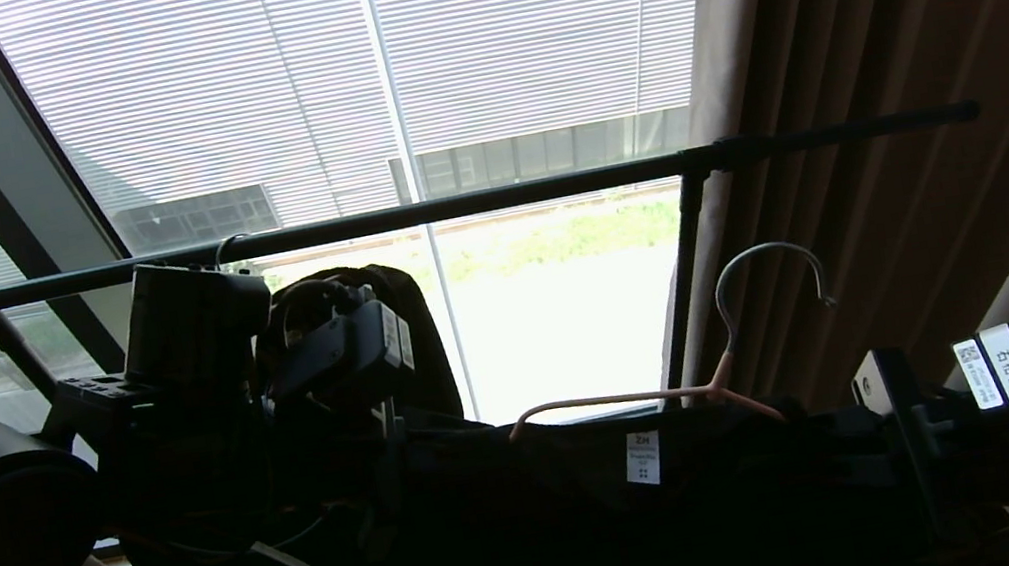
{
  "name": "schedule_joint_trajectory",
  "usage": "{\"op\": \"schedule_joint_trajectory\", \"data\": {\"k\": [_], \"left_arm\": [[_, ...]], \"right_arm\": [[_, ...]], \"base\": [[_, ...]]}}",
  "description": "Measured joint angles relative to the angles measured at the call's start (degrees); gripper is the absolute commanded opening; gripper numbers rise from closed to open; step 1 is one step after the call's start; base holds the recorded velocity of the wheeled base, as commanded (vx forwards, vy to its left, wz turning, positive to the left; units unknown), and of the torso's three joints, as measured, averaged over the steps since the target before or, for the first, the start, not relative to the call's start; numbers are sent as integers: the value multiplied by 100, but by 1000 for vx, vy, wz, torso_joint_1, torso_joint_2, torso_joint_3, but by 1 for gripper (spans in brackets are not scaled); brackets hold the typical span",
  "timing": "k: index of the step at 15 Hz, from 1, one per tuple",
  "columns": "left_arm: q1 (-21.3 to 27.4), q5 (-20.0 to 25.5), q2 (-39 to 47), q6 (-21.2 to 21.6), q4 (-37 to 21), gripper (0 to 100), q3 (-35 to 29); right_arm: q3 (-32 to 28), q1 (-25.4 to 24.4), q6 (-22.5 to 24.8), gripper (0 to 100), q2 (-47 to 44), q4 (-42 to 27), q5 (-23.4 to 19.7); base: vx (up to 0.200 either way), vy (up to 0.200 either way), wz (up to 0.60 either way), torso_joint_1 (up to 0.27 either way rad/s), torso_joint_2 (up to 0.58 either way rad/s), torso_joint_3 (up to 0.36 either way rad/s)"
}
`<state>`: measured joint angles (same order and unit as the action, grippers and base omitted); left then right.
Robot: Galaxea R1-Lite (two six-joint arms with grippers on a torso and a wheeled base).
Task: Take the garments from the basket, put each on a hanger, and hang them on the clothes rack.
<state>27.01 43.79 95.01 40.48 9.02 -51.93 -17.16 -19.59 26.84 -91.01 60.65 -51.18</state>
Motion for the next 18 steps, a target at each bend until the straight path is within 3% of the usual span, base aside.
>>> {"op": "schedule_joint_trajectory", "data": {"k": [1, 2, 14, 18], "left_arm": [[-12, 11, -12, 2, 1, 0, 0], [-39, 16, -33, 0, 4, 0, 4], [-412, 28, -345, -176, 22, 0, 158], [-517, 165, -571, -258, 30, 0, 325]], "right_arm": [[0, 28, 6, 0, -5, 2, 11], [11, 46, 6, 100, -11, 4, 16], [-85, 485, 20, 100, -96, -2, 32], [-276, 890, 22, 100, -372, 0, 32]], "base": [[0, 0, 0, 0, 0, 0], [0, 0, 0, 0, 0, 0], [0, 0, 0, 0, 0, 0], [0, 0, 0, 0, 0, 0]]}}
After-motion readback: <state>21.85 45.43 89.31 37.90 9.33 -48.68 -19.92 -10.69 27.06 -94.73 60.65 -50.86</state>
